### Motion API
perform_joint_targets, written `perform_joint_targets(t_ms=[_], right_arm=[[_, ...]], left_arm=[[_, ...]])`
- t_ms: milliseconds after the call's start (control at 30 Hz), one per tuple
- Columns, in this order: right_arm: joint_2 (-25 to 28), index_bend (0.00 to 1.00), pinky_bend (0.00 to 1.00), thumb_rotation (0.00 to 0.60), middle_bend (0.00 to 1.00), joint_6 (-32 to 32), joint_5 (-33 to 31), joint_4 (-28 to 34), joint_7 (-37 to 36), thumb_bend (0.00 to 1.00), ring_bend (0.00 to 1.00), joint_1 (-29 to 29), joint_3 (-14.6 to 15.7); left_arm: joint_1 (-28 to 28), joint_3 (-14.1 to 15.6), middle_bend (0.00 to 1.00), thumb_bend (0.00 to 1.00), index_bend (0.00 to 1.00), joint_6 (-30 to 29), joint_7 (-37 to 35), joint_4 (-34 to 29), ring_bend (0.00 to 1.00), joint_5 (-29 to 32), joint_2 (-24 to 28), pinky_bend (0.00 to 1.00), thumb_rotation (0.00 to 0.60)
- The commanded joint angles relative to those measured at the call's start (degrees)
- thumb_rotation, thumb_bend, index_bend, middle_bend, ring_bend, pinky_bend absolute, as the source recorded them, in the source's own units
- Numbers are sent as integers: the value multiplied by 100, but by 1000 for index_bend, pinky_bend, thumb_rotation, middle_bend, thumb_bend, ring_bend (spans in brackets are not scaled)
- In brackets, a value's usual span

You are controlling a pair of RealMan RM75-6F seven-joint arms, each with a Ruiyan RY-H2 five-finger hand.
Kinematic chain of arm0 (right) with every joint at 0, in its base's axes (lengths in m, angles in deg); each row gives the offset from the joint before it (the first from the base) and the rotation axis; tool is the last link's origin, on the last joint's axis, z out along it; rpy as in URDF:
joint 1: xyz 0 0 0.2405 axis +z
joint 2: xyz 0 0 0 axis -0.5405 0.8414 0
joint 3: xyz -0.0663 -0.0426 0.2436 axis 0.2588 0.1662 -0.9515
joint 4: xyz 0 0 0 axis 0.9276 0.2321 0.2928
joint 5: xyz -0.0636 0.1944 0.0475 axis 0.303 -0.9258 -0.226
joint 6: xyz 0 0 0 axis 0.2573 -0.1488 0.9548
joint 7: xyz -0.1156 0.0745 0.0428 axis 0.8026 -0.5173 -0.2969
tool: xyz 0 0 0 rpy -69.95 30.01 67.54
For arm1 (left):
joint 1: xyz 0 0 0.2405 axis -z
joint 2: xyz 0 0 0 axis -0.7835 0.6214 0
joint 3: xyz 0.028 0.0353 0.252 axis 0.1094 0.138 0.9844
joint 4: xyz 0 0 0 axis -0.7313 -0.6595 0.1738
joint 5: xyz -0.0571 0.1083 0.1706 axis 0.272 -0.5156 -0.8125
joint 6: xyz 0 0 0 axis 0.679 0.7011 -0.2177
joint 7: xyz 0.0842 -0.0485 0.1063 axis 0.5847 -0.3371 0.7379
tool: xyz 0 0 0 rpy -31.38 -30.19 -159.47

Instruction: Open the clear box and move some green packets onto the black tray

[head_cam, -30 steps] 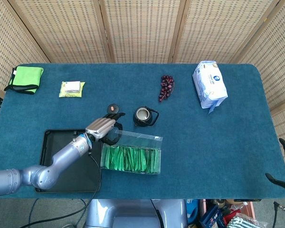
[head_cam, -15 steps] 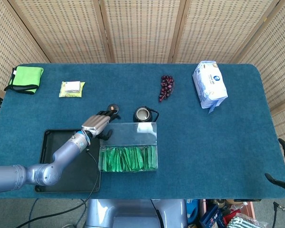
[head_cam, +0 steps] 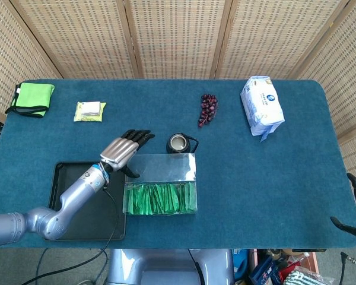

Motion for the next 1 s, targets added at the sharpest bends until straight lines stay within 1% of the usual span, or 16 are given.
perform_joint_targets(t_ms=[33,100,133,267,367,467,633,733,833,900,1000], right_arm=[[-4,0,0,600,0,10,-13,-3,8,5,0,4,-3],[-8,0,0,600,0,20,-23,-8,15,5,0,9,-5],[-10,0,0,600,0,30,-36,-10,18,5,0,13,-9],[-11,0,0,600,0,44,-74,-13,18,5,0,18,-22],[-7,0,0,600,0,47,-90,-18,10,5,0,16,-25],[-6,0,0,600,0,57,-104,-26,-4,6,0,18,-29],[7,0,0,600,0,71,-124,-37,-45,5,0,18,-36],[11,0,0,600,0,72,-127,-48,-64,5,0,18,-39],[16,0,0,600,0,69,-124,-51,-77,5,0,15,-38],[18,0,0,600,0,69,-123,-51,-83,6,0,14,-36],[25,0,0,600,0,68,-131,-58,-108,5,0,8,-38]], left_arm=[[-262,95,0,72,151,-144,-184,-2,0,-963,31,0,600],[-322,115,0,73,220,-229,-251,18,0,-1318,0,0,600],[-362,144,0,72,247,-286,-313,38,0,-1615,-28,0,600],[-388,291,0,73,291,-189,-486,12,0,-2273,-6,0,600],[-367,377,0,72,323,-109,-465,17,0,-2593,0,0,600],[-389,417,0,72,344,-99,-485,81,0,-2811,-87,0,600],[-482,501,0,73,421,-200,-599,295,0,-3193,-383,0,600],[-523,566,0,73,436,-252,-546,487,0,-3424,-534,0,600],[-553,563,0,73,438,-270,-475,626,0,-3495,-684,0,600],[-569,549,0,91,440,-283,-453,686,0,-3525,-756,0,600],[-596,538,0,152,445,-292,-425,754,0,-3571,-834,0,600]])
